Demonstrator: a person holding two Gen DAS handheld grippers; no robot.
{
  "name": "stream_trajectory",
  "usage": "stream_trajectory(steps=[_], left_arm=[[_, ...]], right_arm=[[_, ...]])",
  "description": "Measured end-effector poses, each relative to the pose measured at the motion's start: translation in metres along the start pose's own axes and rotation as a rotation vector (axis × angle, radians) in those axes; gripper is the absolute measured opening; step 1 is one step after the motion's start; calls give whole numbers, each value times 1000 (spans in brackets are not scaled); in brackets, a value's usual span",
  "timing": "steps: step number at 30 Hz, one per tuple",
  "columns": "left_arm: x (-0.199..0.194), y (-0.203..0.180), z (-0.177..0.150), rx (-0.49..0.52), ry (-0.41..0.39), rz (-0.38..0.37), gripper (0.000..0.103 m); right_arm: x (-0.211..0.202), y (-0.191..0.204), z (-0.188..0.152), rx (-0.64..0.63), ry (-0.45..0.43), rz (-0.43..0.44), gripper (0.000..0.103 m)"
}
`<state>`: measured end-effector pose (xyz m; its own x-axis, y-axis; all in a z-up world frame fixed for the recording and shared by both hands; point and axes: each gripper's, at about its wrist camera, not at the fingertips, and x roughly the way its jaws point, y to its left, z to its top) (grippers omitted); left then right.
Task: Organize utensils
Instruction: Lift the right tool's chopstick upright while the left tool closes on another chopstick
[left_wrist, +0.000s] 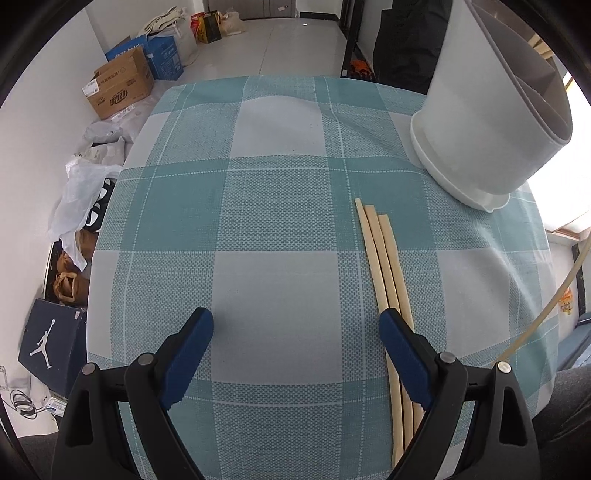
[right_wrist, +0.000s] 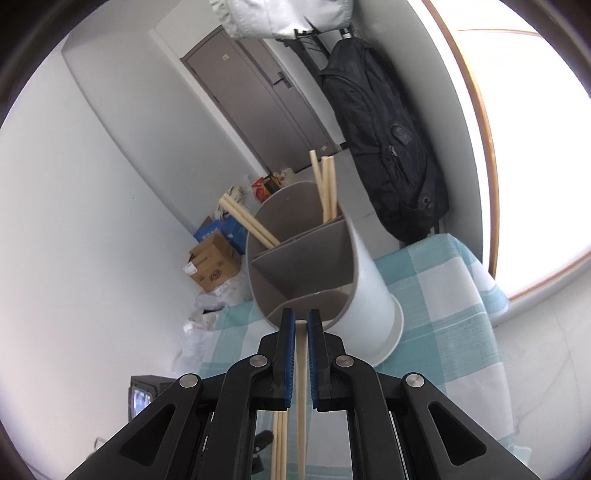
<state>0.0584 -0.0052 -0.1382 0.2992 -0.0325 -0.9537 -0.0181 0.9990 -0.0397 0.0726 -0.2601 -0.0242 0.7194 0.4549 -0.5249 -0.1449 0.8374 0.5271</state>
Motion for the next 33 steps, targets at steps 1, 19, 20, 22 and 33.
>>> stream_trajectory(steps=[1, 19, 20, 22, 33], left_arm=[[0, -1, 1, -1, 3, 2, 89], [6, -18, 6, 38, 44, 71, 89], [6, -17, 7, 36, 44, 68, 88], [7, -16, 12, 33, 41, 63, 82], [14, -19, 46, 46, 37, 16, 23]], right_arm=[[-1, -2, 0, 8, 1, 4, 6], [-18, -20, 4, 72, -5, 35, 6], [-19, -21, 4, 72, -5, 36, 6], [-20, -22, 5, 75, -4, 38, 6], [-24, -39, 8, 121, 9, 32, 6]])
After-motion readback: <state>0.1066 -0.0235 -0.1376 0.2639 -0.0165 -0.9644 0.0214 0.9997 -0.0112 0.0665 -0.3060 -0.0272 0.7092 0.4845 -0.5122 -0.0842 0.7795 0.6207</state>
